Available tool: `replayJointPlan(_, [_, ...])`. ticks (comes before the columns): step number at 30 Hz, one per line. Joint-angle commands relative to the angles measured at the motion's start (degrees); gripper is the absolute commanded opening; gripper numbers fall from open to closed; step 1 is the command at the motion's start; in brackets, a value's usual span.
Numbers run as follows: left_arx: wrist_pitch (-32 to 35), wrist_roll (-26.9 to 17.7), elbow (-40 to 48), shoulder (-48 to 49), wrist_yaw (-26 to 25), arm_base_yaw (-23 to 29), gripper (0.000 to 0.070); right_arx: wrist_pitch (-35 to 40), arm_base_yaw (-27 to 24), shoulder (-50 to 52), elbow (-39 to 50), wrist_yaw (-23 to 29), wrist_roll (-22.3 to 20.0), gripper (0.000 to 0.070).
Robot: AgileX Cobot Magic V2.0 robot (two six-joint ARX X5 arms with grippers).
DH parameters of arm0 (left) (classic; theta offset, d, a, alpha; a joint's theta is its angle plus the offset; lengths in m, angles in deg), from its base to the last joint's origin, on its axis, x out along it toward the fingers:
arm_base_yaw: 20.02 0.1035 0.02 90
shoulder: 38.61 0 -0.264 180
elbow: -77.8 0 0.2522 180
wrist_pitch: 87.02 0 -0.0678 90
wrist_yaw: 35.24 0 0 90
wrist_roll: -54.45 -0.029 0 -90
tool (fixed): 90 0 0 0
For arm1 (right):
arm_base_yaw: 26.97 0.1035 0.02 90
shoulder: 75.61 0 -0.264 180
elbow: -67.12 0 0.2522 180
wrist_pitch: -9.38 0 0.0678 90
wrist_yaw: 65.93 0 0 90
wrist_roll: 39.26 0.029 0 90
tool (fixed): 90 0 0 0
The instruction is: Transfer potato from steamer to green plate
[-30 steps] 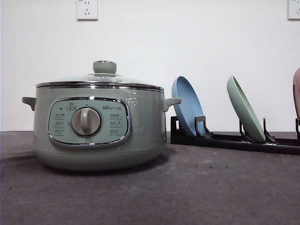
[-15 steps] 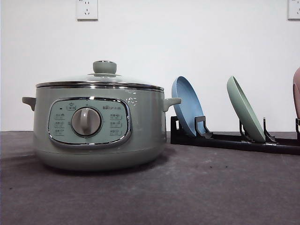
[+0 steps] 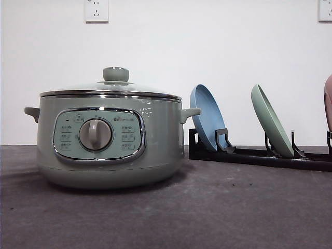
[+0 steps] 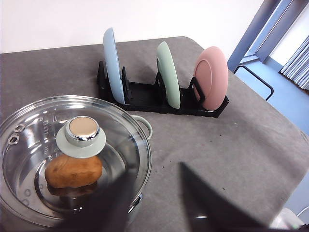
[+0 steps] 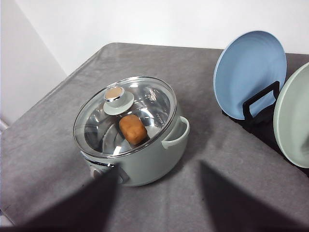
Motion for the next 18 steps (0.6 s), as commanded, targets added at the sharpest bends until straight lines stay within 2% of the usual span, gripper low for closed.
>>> replayJointPlan(1, [0.5,-0.2,-1.4,-0.3,-0.2,-0.3,0.0451,0.2,0.2,-0.2,-1.3,0.2,0.8,0.0592])
replayJointPlan(3, [0.4,-0.2,-1.4,-0.3,-0.2,-0.3,0.0617,0.2,0.2,-0.2,-1.3,0.1,0.8,0.0627])
replayJointPlan(5, [0.3,-0.2,-1.4,-0.3,-0.2,-0.3,0.07,0.2,0.2,-0.2,-1.3,0.1,1.0,0.0627])
replayJointPlan(16, [0.5,-0.2,-1.4,-0.3,-0.2,-0.3,0.07,0.0,0.2,-0.2,-1.3,-0.2,1.5,0.0627])
replayJointPlan(18, [0.5,-0.2,-1.4,-0.3,-0.2,-0.3,0.07,0.2,0.2,-0.3,-1.3,-0.2,2.7,0.0627])
